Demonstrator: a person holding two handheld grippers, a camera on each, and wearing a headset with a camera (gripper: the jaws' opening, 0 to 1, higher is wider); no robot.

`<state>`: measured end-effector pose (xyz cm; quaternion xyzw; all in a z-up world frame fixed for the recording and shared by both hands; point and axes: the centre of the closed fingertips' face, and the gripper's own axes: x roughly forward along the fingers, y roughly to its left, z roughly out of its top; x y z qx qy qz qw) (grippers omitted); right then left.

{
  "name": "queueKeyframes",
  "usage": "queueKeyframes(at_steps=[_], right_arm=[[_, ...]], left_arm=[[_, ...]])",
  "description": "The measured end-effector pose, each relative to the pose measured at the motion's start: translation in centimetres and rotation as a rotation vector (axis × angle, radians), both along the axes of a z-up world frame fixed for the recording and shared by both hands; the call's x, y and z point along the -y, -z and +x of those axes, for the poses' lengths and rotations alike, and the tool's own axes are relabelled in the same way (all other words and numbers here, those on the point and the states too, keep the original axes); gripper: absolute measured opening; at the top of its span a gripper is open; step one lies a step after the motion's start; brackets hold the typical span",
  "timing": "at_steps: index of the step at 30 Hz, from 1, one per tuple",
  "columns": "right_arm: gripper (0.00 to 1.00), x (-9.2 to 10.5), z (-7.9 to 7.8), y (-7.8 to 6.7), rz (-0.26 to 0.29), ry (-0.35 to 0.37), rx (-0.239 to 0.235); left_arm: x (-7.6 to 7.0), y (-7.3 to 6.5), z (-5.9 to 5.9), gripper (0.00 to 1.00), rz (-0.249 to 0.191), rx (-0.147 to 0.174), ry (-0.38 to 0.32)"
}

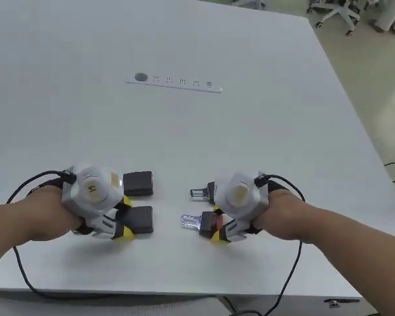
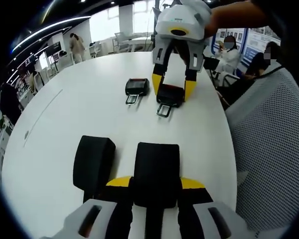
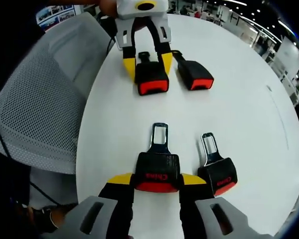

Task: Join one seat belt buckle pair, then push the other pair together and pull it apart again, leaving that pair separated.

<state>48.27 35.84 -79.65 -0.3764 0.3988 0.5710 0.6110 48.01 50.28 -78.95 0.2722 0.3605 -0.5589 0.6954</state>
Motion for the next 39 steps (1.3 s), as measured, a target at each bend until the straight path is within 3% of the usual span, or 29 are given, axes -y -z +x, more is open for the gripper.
queueKeyframes(at_steps=[12, 24, 39], right_arm=[[0.32, -3.5, -0.3, 0.2, 0.031, -0.043, 0.005], [0.32, -5.9, -0.6, -0.1, 0.071, -0.073, 0.014], [0.31, -7.0, -0.3, 0.3, 0.080, -0.115, -0.002]], left_arm=[[-0.3, 0.4, 0.2, 0.35, 0.014, 0.004, 0.048], [0.4, -0.2, -0.6, 0.35, 0.066, 0.006, 0.115], [0.2, 0.1, -0.4, 0.34, 0.064, 0.002, 0.135]])
